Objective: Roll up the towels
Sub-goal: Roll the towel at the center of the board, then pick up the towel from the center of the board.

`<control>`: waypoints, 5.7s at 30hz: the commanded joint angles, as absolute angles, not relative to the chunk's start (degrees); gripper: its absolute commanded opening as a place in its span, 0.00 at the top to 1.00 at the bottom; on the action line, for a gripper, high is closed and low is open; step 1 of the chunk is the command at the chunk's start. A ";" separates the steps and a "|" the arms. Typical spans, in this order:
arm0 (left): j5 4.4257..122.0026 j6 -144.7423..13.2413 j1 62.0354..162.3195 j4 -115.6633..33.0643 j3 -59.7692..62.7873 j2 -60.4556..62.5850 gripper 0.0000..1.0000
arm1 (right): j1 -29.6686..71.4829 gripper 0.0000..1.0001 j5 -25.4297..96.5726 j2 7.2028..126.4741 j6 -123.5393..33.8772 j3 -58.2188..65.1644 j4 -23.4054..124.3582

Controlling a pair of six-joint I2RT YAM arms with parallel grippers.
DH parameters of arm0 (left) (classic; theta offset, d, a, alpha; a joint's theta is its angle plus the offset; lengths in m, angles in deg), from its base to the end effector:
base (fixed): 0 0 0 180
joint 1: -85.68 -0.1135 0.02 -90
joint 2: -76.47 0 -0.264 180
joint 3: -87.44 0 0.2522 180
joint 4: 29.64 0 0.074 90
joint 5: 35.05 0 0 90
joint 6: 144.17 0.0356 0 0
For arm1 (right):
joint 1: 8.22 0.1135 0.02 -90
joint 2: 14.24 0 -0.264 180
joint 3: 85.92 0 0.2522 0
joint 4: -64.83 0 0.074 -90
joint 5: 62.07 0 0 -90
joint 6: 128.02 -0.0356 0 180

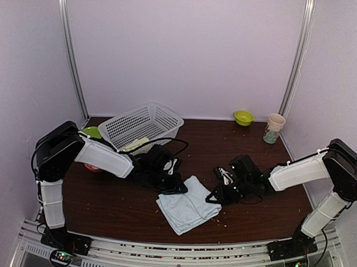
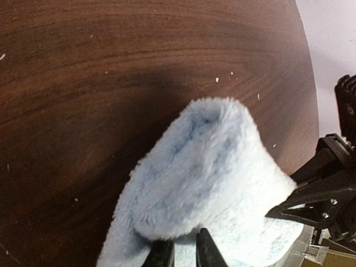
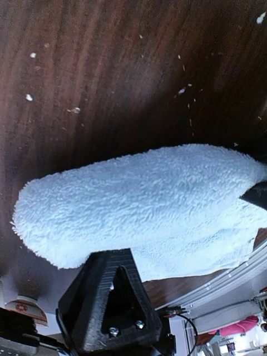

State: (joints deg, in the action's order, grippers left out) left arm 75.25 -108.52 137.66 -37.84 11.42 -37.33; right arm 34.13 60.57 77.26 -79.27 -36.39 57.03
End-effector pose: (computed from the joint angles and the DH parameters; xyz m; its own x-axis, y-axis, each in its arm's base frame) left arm 0.2369 -0.3231 0.1233 -0.9792 0.0151 -0.2023 0.1573 0.6863 -0.7101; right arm 0.1952 0.2039 0.1294 -0.9680 -0.1311 -0.2141 -0.2480 0.6306 0.7354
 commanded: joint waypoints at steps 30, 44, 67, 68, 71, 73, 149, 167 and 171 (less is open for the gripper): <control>66.05 -107.73 140.74 -43.85 23.64 -27.08 0.76 | 59.87 1.00 4.29 87.38 -76.22 -3.84 10.41; 66.47 -108.14 141.30 -42.78 24.19 -27.60 0.82 | 61.24 0.81 12.86 86.40 -73.88 -4.48 17.43; 65.55 -107.99 141.33 -44.96 25.99 -24.37 0.81 | 61.25 0.52 30.11 84.33 -74.13 -11.49 34.06; 65.31 -107.87 141.37 -45.47 26.22 -23.82 0.81 | 61.22 0.52 30.47 84.74 -74.14 -11.70 34.41; 64.47 -107.41 141.37 -47.23 27.31 -21.59 0.79 | 61.27 0.52 32.07 85.94 -74.63 -12.46 36.33; 64.04 -107.12 141.37 -48.16 28.25 -19.84 0.77 | 61.26 0.51 32.84 86.78 -74.87 -12.51 37.24; 66.49 -109.81 141.58 -38.70 34.29 -26.24 1.00 | 50.94 0.34 48.17 85.96 -84.38 -21.87 47.27; 63.96 -110.65 143.86 -41.08 36.64 -23.56 1.00 | 55.59 0.80 49.98 96.67 -86.98 -16.13 44.10; 62.18 -109.65 143.86 -44.86 35.22 -20.45 1.00 | 55.35 1.00 46.44 94.93 -87.19 -15.85 42.09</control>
